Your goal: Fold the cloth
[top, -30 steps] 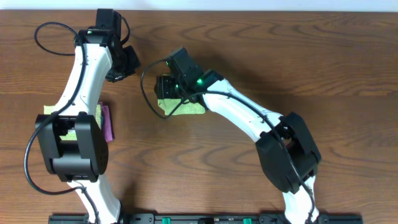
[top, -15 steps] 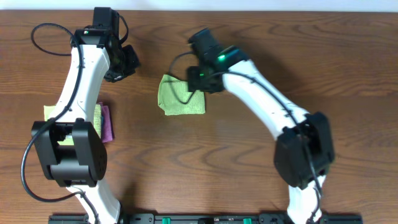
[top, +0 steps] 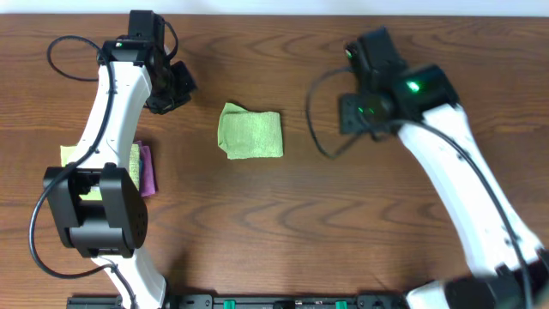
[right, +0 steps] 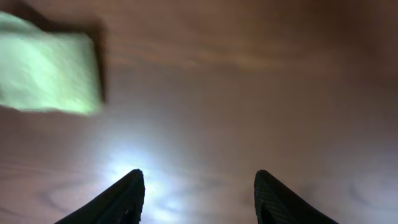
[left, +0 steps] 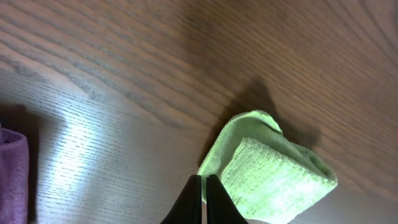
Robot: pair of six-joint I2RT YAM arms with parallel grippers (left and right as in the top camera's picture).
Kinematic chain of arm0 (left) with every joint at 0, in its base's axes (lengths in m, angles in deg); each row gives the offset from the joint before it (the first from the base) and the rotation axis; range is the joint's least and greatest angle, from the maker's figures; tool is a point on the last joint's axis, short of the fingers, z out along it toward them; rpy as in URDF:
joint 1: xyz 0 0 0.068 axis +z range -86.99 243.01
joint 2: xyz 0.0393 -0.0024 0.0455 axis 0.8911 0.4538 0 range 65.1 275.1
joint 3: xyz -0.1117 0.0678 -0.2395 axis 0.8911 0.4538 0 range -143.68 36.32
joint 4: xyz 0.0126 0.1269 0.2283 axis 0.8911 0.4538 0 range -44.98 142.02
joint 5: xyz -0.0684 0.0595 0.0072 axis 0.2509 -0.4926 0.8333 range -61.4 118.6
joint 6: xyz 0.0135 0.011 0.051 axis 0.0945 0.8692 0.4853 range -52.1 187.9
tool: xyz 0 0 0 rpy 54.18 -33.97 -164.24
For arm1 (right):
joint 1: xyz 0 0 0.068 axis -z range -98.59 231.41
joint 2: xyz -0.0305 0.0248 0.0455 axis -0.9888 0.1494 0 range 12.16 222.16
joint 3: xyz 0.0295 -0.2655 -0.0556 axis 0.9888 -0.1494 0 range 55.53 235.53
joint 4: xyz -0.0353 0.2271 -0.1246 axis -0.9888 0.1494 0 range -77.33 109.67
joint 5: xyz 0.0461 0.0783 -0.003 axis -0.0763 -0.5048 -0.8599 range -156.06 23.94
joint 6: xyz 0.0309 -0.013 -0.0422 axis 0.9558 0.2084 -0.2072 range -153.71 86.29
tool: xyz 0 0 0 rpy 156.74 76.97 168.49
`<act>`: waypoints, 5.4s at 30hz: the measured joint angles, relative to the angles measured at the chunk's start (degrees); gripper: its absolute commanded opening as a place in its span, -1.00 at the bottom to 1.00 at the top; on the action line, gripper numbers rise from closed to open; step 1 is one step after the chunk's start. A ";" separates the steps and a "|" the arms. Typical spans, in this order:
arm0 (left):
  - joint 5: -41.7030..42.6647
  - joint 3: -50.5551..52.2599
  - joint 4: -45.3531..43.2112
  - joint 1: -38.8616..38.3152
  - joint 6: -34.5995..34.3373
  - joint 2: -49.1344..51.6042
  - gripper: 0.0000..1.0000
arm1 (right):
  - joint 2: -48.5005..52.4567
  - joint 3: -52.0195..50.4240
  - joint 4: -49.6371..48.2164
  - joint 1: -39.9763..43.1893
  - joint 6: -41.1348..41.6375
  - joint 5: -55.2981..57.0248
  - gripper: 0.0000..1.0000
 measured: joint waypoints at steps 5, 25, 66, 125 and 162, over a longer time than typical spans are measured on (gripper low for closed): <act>1.49 0.00 0.04 0.00 -1.11 0.00 -0.88 | -13.38 -15.98 -4.09 2.10 -0.63 0.79 0.18; 11.15 0.00 2.05 -4.22 -6.86 0.00 -0.85 | -46.60 -52.87 -18.73 2.69 9.11 10.29 0.63; 12.85 27.41 -14.45 -11.10 -28.06 -13.53 0.27 | -46.40 -62.99 -23.56 2.69 21.38 32.52 0.98; 3.32 63.06 -68.67 -14.14 -38.60 -20.76 0.44 | -46.40 -63.01 -23.58 2.69 21.38 32.54 0.99; -2.69 62.40 -75.65 -16.68 -40.50 -14.91 0.33 | -46.40 -63.01 -23.58 2.69 21.38 32.54 0.99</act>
